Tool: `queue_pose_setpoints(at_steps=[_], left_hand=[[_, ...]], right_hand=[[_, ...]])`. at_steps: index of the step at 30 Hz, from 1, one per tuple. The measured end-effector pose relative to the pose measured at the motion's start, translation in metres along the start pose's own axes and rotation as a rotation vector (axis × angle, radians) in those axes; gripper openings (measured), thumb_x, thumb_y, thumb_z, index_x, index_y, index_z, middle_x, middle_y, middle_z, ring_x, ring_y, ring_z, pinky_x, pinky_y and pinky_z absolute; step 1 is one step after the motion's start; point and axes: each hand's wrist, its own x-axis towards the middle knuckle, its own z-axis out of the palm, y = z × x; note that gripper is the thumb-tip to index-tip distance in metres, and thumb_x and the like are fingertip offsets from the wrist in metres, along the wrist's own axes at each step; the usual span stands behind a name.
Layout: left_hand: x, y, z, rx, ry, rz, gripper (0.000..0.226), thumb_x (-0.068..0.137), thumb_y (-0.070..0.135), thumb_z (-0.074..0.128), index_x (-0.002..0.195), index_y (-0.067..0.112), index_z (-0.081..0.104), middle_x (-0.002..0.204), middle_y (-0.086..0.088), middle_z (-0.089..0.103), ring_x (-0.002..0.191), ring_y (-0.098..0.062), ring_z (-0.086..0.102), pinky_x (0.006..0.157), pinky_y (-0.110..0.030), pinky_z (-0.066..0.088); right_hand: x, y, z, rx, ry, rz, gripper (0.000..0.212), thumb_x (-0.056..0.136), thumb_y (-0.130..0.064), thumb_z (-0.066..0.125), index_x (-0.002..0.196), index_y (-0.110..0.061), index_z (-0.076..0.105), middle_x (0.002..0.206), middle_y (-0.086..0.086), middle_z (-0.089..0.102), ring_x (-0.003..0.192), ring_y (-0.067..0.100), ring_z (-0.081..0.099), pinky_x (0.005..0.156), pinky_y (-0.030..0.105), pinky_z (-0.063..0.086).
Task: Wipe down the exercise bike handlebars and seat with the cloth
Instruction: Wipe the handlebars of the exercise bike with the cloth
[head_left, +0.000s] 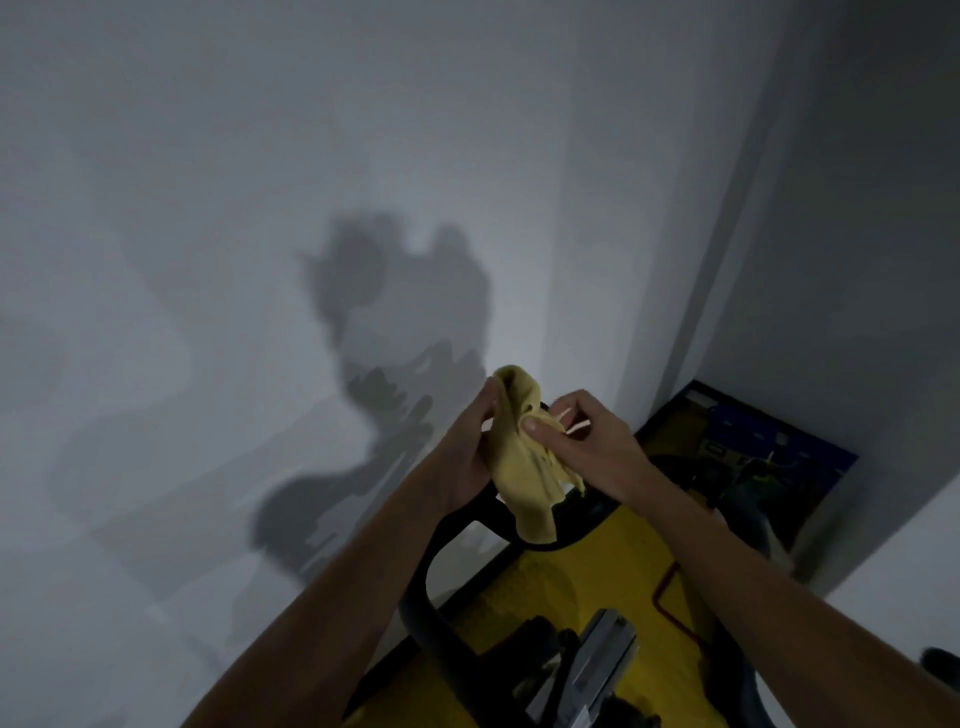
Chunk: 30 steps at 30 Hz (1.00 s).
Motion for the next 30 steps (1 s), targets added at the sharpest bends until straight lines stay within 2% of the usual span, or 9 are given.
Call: queue_pose_setpoints(at_steps=[4, 5, 8, 11, 14, 18, 22, 27, 30], left_hand=[[-0.006, 0.004, 0.004, 0.048, -0.134, -0.011, 0.044, 0.097, 0.047, 0.061, 0.117, 0.01, 0.071, 0.122, -0.013, 0.071, 0.111, -0.024, 0.07, 0.08, -0.031, 0.059], [-0.005, 0.003, 0.001, 0.059, -0.128, 0.0, 0.039, 0.098, 0.043, 0.059, 0.117, 0.012, 0.074, 0.122, -0.013, 0.071, 0.111, -0.024, 0.07, 0.08, -0.031, 0.058], [-0.007, 0.001, -0.005, 0.108, -0.042, 0.001, 0.039, 0.1, 0.033, 0.048, 0.121, 0.009, 0.07, 0.121, -0.016, 0.071, 0.109, -0.023, 0.07, 0.08, -0.033, 0.057], [-0.009, 0.0, -0.013, 0.252, 0.096, 0.039, 0.037, 0.103, 0.033, 0.043, 0.12, 0.01, 0.066, 0.117, -0.014, 0.071, 0.103, -0.023, 0.069, 0.081, -0.036, 0.057], [-0.014, 0.004, -0.02, 0.612, 0.211, 0.163, 0.029, 0.104, 0.032, 0.041, 0.118, 0.023, 0.065, 0.112, 0.0, 0.07, 0.105, -0.021, 0.065, 0.091, -0.041, 0.054], [-0.025, 0.008, -0.036, 1.103, 0.344, 0.36, 0.016, 0.099, 0.021, 0.048, 0.105, 0.026, 0.062, 0.092, 0.009, 0.062, 0.085, -0.012, 0.059, 0.066, -0.015, 0.039], [-0.04, 0.009, -0.05, 1.229, 0.344, 0.463, 0.02, 0.083, 0.02, 0.07, 0.098, 0.029, 0.061, 0.09, 0.011, 0.064, 0.074, -0.003, 0.06, 0.058, -0.011, 0.039], [-0.045, 0.013, -0.063, 1.431, 0.398, 0.422, 0.007, 0.091, 0.027, 0.056, 0.091, 0.027, 0.049, 0.076, 0.009, 0.058, 0.063, -0.006, 0.057, 0.051, -0.02, 0.036], [-0.044, 0.017, -0.074, 1.276, 0.414, 0.353, 0.021, 0.101, 0.028, 0.043, 0.089, 0.018, 0.057, 0.077, 0.004, 0.062, 0.069, -0.015, 0.062, 0.055, -0.022, 0.043]], right_hand=[[-0.001, -0.013, 0.011, 0.115, 0.077, -0.076, 0.034, 0.085, -0.052, 0.072, 0.096, -0.023, 0.057, 0.095, 0.014, 0.063, 0.087, 0.024, 0.064, 0.076, 0.035, 0.055], [-0.001, -0.014, 0.011, 0.107, 0.077, -0.113, 0.033, 0.089, -0.046, 0.071, 0.091, -0.016, 0.06, 0.093, 0.017, 0.062, 0.086, 0.022, 0.061, 0.08, 0.032, 0.052], [0.001, -0.016, 0.009, 0.03, 0.023, -0.102, 0.02, 0.094, -0.031, 0.07, 0.085, -0.012, 0.068, 0.09, 0.009, 0.064, 0.086, 0.011, 0.059, 0.079, 0.016, 0.045], [0.006, -0.014, 0.006, 0.057, -0.011, 0.009, 0.015, 0.098, -0.022, 0.061, 0.087, -0.011, 0.063, 0.087, -0.001, 0.062, 0.081, 0.014, 0.058, 0.075, 0.024, 0.045], [0.01, -0.017, 0.002, 0.13, 0.013, 0.096, 0.019, 0.101, -0.024, 0.049, 0.089, -0.01, 0.056, 0.082, 0.001, 0.056, 0.074, 0.014, 0.052, 0.067, 0.027, 0.042], [0.016, -0.015, -0.005, 0.157, 0.044, 0.18, 0.019, 0.102, -0.027, 0.041, 0.093, -0.018, 0.056, 0.086, -0.001, 0.058, 0.077, 0.014, 0.054, 0.066, 0.029, 0.042], [0.018, -0.013, -0.006, 0.145, 0.069, 0.173, 0.022, 0.104, -0.025, 0.033, 0.096, -0.021, 0.054, 0.088, -0.002, 0.058, 0.075, 0.011, 0.054, 0.063, 0.026, 0.042], [0.016, -0.017, -0.006, 0.141, 0.07, 0.141, 0.024, 0.105, -0.03, 0.032, 0.099, -0.025, 0.055, 0.094, -0.001, 0.062, 0.081, 0.01, 0.058, 0.064, 0.025, 0.044], [0.017, -0.021, -0.014, 0.198, 0.069, 0.16, 0.024, 0.104, -0.031, 0.037, 0.1, -0.023, 0.059, 0.097, 0.0, 0.065, 0.084, 0.012, 0.061, 0.065, 0.027, 0.044]])
